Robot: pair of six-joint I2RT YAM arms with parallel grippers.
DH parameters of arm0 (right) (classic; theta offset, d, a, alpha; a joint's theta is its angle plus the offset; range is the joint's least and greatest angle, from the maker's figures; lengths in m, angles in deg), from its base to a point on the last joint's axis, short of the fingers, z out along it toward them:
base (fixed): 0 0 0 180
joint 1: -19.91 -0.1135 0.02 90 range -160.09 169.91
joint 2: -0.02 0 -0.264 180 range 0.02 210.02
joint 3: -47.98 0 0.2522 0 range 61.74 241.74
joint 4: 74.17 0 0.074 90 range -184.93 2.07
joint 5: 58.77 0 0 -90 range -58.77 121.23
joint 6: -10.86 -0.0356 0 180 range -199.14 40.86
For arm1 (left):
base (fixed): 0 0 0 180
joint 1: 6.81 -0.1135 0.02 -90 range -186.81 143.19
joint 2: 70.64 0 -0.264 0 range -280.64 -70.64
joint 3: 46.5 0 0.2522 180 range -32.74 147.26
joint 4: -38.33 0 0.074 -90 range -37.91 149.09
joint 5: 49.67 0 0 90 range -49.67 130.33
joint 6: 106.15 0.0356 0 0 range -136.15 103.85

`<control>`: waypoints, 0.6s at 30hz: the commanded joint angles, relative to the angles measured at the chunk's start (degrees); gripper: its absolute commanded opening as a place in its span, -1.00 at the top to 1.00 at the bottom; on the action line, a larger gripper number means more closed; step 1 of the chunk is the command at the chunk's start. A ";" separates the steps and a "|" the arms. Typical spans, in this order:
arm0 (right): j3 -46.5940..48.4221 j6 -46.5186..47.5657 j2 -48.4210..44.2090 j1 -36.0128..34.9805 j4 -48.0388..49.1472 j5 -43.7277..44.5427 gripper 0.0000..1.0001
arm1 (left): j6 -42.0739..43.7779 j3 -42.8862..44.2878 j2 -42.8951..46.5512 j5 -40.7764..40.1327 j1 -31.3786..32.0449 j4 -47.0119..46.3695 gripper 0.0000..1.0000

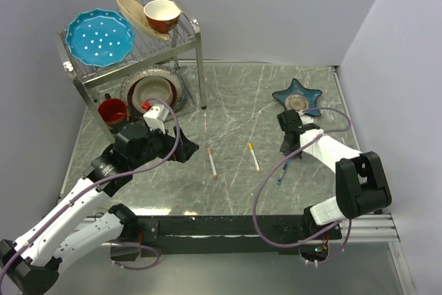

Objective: Insert the pens into the pen caps

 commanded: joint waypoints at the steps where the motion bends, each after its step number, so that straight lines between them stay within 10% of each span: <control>1: 3.70 1.27 -5.38 -4.50 0.93 1.38 1.00 | 1.33 -0.70 -0.26 5.31 -0.26 -3.06 -0.97; 18: 0.01 -2.42 -30.17 -14.34 17.70 -21.46 1.00 | -18.79 -8.60 -13.44 34.64 -0.35 -37.67 -0.72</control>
